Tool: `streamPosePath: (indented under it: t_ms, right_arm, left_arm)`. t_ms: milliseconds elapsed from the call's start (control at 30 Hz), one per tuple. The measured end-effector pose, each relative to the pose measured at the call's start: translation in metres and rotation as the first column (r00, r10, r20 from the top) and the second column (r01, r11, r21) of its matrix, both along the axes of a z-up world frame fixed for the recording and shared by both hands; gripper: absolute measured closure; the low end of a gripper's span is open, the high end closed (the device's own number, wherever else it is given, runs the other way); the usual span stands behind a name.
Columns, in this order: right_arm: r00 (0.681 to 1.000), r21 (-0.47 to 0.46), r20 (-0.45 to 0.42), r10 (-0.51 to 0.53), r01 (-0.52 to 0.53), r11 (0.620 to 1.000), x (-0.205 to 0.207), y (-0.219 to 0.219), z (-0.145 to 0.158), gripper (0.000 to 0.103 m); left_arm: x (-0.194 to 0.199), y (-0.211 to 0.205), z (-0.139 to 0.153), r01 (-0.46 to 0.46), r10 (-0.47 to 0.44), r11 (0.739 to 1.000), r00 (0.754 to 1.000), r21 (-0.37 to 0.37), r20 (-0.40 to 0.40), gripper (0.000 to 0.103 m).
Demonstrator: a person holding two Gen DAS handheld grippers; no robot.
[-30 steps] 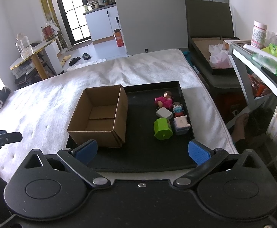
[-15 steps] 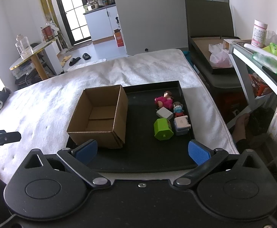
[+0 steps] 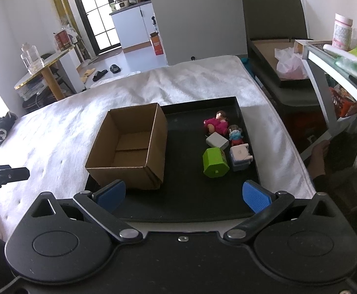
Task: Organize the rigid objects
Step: 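Move the right gripper down to the green hexagonal block and close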
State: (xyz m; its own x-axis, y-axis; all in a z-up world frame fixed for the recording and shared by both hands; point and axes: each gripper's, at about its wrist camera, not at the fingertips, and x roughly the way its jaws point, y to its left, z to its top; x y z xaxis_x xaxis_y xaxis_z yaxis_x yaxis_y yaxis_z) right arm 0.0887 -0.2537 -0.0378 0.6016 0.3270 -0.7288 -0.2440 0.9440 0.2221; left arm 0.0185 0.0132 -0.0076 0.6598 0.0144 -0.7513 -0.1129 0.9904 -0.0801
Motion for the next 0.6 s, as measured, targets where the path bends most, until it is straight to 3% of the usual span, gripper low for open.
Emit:
streamPosePath:
  t_ms: [600]
  right_arm:
    - [0.997,-0.002,-0.059,-0.052,0.052,0.999,0.042,-0.020,-0.044,0.000]
  left_arm:
    - [0.038,0.014,-0.033,-0.058,0.058,0.998,0.997,0.004,-0.051,0.005]
